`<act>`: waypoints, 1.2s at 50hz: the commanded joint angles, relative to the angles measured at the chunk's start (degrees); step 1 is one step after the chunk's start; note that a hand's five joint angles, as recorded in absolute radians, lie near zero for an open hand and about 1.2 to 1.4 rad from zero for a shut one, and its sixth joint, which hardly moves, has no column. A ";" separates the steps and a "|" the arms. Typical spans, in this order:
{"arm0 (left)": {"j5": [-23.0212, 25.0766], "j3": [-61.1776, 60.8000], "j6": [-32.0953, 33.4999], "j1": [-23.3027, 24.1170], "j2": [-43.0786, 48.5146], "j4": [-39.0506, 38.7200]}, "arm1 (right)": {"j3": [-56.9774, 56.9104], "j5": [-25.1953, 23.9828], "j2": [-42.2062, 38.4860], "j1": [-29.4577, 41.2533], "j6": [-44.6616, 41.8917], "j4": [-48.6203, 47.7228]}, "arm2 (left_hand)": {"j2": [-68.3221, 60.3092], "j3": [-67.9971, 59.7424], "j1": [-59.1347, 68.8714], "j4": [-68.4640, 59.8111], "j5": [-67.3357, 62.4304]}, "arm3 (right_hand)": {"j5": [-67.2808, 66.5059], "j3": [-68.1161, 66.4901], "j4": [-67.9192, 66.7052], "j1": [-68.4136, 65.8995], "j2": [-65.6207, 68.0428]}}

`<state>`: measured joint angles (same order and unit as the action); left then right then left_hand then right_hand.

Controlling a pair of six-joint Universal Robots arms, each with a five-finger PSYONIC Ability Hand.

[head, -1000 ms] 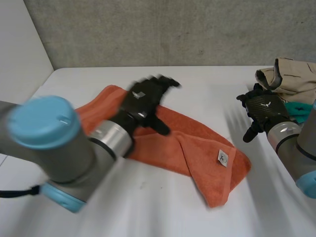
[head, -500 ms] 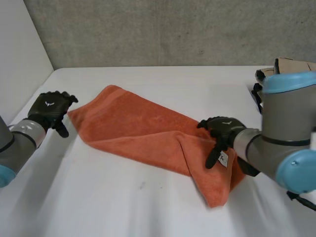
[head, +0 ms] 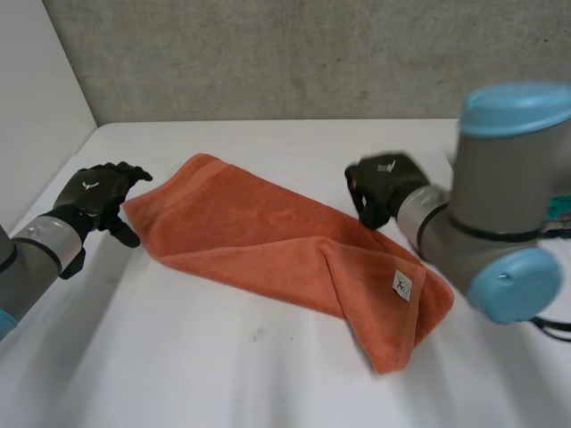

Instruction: Fold the laundry.

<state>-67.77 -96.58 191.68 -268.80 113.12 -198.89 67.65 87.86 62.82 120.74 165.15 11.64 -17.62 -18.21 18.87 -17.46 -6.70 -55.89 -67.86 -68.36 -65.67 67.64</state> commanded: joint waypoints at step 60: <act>0.36 -5.02 -0.51 3.28 -3.78 -0.45 | -14.58 1.44 -2.20 7.76 1.85 6.72 | 6.06 6.65 -7.30 5.90 5.14 | -14.11 -12.14 -11.64 -14.33 12.36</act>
<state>-67.41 -102.24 191.16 -265.44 108.75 -199.32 47.96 90.93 50.97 127.70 171.66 18.15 -13.78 -14.55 14.90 -13.85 -3.48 -54.90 -67.71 -68.43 -63.08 66.92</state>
